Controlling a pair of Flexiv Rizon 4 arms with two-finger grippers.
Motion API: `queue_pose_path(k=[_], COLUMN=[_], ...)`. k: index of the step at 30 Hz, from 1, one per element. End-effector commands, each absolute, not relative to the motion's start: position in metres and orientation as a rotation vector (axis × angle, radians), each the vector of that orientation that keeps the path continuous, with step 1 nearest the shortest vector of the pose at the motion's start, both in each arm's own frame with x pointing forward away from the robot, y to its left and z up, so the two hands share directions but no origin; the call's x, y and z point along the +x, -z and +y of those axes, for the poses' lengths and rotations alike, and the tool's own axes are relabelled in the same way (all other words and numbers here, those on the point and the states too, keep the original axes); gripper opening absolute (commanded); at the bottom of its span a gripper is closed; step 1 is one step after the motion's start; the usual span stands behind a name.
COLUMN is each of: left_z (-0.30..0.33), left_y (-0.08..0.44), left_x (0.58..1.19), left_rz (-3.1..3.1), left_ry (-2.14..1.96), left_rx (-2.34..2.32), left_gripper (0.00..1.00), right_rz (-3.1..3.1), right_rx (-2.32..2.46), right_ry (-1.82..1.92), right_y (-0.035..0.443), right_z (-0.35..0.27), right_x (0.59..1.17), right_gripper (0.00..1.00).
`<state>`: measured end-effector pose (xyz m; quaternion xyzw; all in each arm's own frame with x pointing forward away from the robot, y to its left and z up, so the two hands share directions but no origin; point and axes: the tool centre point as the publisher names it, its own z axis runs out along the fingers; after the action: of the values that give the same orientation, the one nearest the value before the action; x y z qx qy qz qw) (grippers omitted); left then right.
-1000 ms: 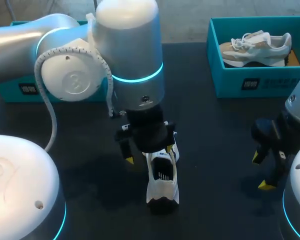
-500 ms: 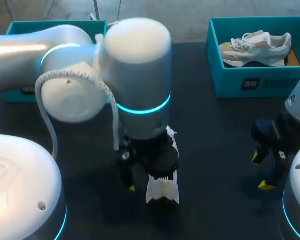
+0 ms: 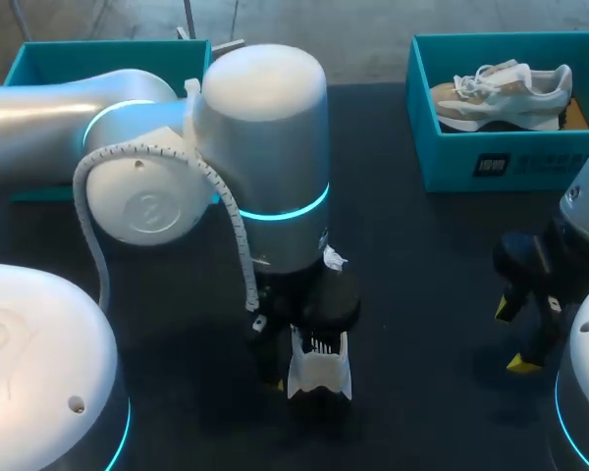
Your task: Take the shoe out of the shoebox, open the shoe tongue, remove and reinsert the insole, then place the shoe into the shoebox
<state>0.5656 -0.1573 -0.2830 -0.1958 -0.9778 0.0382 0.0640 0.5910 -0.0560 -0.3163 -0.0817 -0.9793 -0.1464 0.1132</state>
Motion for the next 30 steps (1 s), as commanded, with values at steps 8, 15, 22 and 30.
queue_pose_path(k=[8, 15, 22, 30], left_z=[-0.194, -0.203, -0.201, -0.191], left_y=[0.316, 0.334, 0.348, 0.363], left_x=[0.572, 0.577, 0.573, 0.563], left_rz=[-3.018, -3.023, -3.005, -3.007], left_ry=[-0.053, -0.001, -0.031, -0.045], left_rx=[-0.451, -0.384, -0.327, -0.244], left_gripper=[1.0, 1.0, 1.0, 1.0], right_rz=[-2.875, -2.875, -2.875, -2.875], right_rx=[-0.241, -0.241, -0.241, -0.241], right_ry=[0.427, 0.427, 0.427, 0.427], right_y=[0.317, 0.317, 0.317, 0.317], right_z=[-0.056, -0.056, -0.056, -0.056], right_x=[0.59, 0.59, 0.59, 0.59], right_gripper=[1.0, 1.0, 1.0, 1.0])
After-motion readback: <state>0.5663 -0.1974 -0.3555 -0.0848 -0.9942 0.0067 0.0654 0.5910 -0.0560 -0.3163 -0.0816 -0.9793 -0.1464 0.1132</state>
